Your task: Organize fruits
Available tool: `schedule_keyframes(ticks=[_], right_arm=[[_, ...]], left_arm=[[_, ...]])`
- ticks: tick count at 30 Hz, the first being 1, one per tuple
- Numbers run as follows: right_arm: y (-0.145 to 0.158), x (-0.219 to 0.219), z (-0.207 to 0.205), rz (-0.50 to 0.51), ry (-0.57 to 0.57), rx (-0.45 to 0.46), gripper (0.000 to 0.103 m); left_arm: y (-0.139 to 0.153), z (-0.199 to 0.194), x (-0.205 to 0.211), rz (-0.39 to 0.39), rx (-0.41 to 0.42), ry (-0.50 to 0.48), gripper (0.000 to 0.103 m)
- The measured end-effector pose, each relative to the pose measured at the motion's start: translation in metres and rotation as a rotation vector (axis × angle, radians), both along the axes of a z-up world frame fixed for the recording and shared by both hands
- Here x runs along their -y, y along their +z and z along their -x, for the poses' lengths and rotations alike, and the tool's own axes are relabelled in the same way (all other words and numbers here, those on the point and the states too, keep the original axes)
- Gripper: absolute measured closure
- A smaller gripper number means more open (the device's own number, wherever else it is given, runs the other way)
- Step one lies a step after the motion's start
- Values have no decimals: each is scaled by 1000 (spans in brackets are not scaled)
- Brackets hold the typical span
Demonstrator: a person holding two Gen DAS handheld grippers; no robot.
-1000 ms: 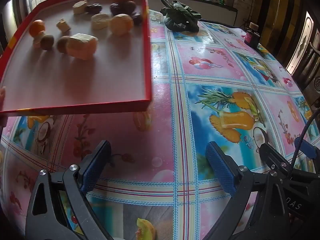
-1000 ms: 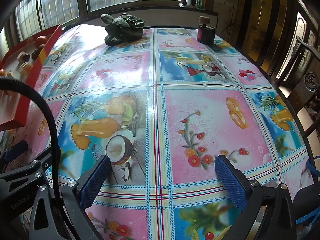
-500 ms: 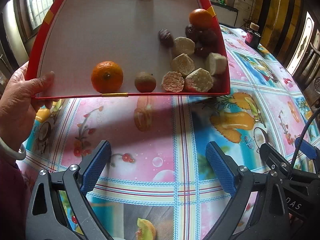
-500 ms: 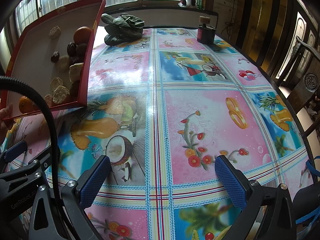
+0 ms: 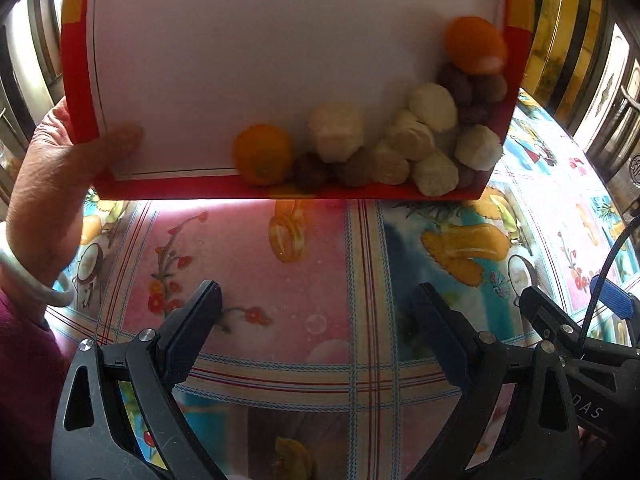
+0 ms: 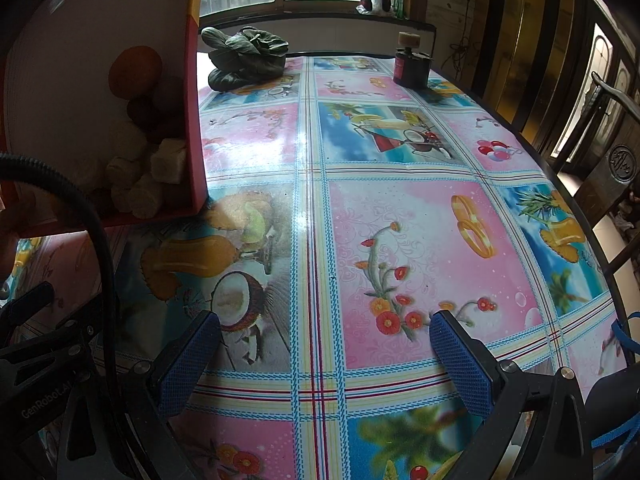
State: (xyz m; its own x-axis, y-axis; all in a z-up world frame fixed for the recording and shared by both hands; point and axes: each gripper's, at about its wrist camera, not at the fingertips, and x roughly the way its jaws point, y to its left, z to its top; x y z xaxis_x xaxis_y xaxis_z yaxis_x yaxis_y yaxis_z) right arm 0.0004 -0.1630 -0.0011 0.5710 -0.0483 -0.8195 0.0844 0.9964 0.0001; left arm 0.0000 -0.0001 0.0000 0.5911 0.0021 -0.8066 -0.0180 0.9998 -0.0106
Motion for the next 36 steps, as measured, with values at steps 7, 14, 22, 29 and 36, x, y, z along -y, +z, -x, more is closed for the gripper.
schedule_keyframes(ticks=[7,14,22,29,36], right_arm=[[0,0,0,0,0,1,0],[0,0,0,0,0,1,0],[0,0,0,0,0,1,0],[0,-1,0,0,0,1,0],[0,-1,0,0,0,2,0]], left_arm=[[0,0,0,0,-1,2,6],[-5,-5,-2,-2,-6,11,2],[-7,-9,-1,-3,-9,15,1],[-7,-9,-1,-2,-9,15,1],[-7,-9,-1,-2,-9,15,1]])
